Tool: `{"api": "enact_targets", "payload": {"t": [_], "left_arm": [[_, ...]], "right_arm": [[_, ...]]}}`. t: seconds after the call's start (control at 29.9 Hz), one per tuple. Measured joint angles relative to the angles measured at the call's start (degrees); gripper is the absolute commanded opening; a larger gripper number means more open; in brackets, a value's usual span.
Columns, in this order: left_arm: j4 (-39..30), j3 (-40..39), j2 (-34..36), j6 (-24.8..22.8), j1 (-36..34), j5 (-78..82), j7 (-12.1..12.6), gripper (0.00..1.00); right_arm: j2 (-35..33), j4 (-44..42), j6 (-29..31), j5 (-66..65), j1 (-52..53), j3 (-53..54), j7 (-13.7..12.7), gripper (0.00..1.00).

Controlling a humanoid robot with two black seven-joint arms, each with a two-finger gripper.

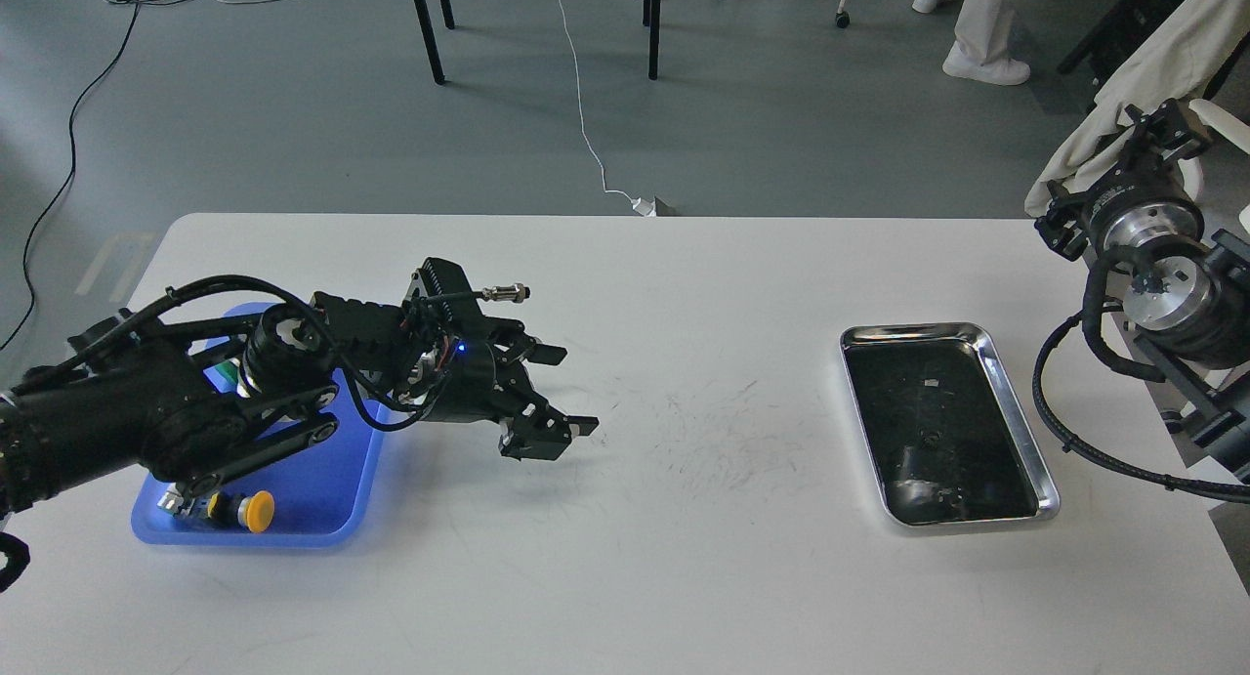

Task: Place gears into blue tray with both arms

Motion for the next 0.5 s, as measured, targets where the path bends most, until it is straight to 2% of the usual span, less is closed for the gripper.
{"api": "enact_targets", "payload": {"t": [0.3, 0.43, 0.5], "left_arm": [[4.23, 0.03, -2.15, 2.65, 1.58, -0.06, 0.0, 0.93], [4.38, 0.05, -2.18, 3.14, 1.91, 0.1, -0.01, 0.92], [4.38, 0.05, -2.18, 3.28, 2.15, 0.13, -0.01, 0.88]], "right_arm": [[1.66, -0.14, 2.29, -2.04, -1.68, -5.06, 1.1, 0.99], [2.36, -0.15, 3.48, -6.49, -1.69, -6.85, 3.14, 0.99], [2.4, -0.18, 4.2, -8.06, -1.7, -7.1, 3.88, 0.99]]}}
